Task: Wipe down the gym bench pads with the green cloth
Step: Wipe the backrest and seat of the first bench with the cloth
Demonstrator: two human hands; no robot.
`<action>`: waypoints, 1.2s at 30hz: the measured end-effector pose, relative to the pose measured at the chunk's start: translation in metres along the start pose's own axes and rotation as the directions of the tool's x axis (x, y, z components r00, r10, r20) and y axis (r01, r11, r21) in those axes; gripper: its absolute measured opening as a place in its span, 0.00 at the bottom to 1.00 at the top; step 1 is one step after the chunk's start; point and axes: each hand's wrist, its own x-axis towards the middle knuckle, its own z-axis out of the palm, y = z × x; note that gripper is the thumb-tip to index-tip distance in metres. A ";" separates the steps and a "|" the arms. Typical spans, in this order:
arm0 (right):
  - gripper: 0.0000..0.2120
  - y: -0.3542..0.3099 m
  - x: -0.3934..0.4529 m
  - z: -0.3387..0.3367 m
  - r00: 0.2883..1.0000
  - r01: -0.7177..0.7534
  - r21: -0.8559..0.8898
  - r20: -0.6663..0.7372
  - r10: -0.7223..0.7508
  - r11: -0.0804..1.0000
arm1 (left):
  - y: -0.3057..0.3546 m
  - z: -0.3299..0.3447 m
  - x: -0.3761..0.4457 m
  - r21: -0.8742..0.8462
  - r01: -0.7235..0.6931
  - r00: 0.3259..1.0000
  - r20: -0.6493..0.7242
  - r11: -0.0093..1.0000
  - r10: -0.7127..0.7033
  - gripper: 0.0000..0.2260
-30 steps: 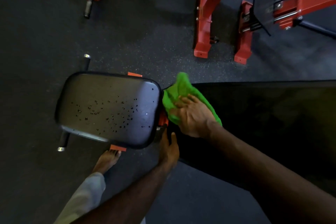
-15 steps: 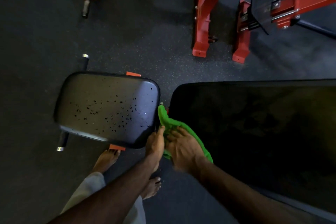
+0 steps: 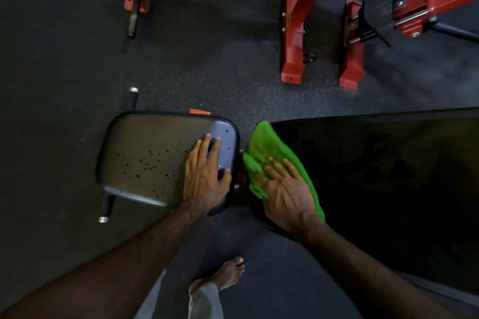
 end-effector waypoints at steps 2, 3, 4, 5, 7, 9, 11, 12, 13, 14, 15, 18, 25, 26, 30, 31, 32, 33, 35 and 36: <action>0.29 -0.010 0.003 0.007 0.998 -0.056 0.009 0.018 0.056 0.998 | -0.012 -0.005 0.008 0.100 -0.076 0.997 0.038 0.992 0.072 0.40; 0.28 -0.017 -0.001 0.015 0.999 -0.033 -0.006 0.030 0.033 0.999 | -0.017 -0.009 0.013 0.146 -0.115 0.991 0.080 0.983 0.104 0.42; 0.28 -0.024 -0.006 0.025 0.999 0.014 -0.023 0.040 -0.013 1.000 | -0.024 -0.011 0.018 0.188 -0.155 0.983 0.127 0.970 0.133 0.45; 0.27 -0.029 -0.013 0.031 0.997 0.061 -0.040 0.058 -0.058 0.997 | -0.030 -0.015 0.022 0.227 -0.194 0.971 0.180 0.954 0.154 0.48; 0.25 -0.028 -0.023 0.036 0.988 0.128 -0.040 0.091 -0.124 0.991 | -0.039 -0.019 0.029 0.292 -0.273 0.940 0.283 0.917 0.190 0.55; 0.25 -0.020 -0.018 0.033 0.994 0.098 -0.042 0.058 -0.095 0.994 | -0.041 -0.020 0.031 0.318 -0.305 0.918 0.350 0.898 0.188 0.59; 0.27 -0.016 -0.007 0.025 0.999 -0.006 -0.020 0.041 0.007 1.000 | -0.040 -0.018 0.031 0.335 -0.296 0.918 0.359 0.895 0.169 0.61; 0.27 -0.019 -0.002 0.023 0.997 -0.062 -0.005 0.039 0.062 0.998 | -0.038 -0.016 0.031 0.334 -0.289 0.922 0.350 0.897 0.166 0.61; 0.27 -0.024 0.002 0.024 0.995 -0.096 0.002 0.037 0.095 0.995 | -0.038 -0.016 0.031 0.329 -0.280 0.927 0.338 0.902 0.165 0.62; 0.27 -0.032 0.003 0.029 0.993 -0.097 0.003 0.061 0.097 0.995 | -0.038 -0.015 0.030 0.314 -0.275 0.929 0.329 0.909 0.167 0.62; 0.27 -0.040 0.000 0.036 0.993 -0.063 -0.013 0.095 0.064 0.998 | -0.038 -0.015 0.030 0.299 -0.272 0.930 0.325 0.915 0.170 0.62; 0.28 -0.049 -0.013 0.047 0.978 0.097 -0.070 0.193 -0.082 0.993 | -0.041 -0.016 0.031 0.291 -0.272 0.931 0.322 0.917 0.173 0.62; 0.26 -0.027 0.015 0.022 0.993 -0.084 -0.059 0.077 0.088 0.995 | -0.033 -0.019 0.030 0.311 -0.249 0.928 0.346 0.917 0.135 0.63; 0.25 -0.033 0.013 0.026 0.994 -0.070 -0.075 0.080 0.076 0.995 | -0.032 -0.020 0.030 0.311 -0.241 0.929 0.348 0.919 0.126 0.63; 0.28 -0.048 -0.018 0.046 0.974 0.114 -0.095 0.204 -0.093 0.989 | -0.029 -0.019 0.027 0.294 -0.229 0.935 0.330 0.928 0.126 0.63; 0.30 -0.047 -0.020 0.047 0.960 0.161 -0.104 0.248 -0.131 0.982 | -0.028 -0.019 0.027 0.294 -0.225 0.938 0.324 0.929 0.124 0.64; 0.32 -0.044 -0.019 0.048 0.948 0.212 -0.114 0.267 -0.175 0.971 | -0.026 -0.018 0.026 0.294 -0.222 0.938 0.326 0.930 0.121 0.64; 0.34 -0.043 -0.013 0.048 0.951 0.232 -0.140 0.241 -0.195 0.962 | -0.026 -0.018 0.026 0.300 -0.220 0.937 0.328 0.928 0.117 0.64; 0.31 -0.047 -0.005 0.045 0.962 0.179 -0.193 0.239 -0.131 0.965 | -0.025 -0.017 0.026 0.303 -0.221 0.938 0.327 0.927 0.117 0.63; 0.28 -0.050 -0.004 0.046 0.969 0.143 -0.175 0.224 -0.102 0.974 | -0.027 -0.016 0.026 0.299 -0.223 0.938 0.325 0.928 0.121 0.63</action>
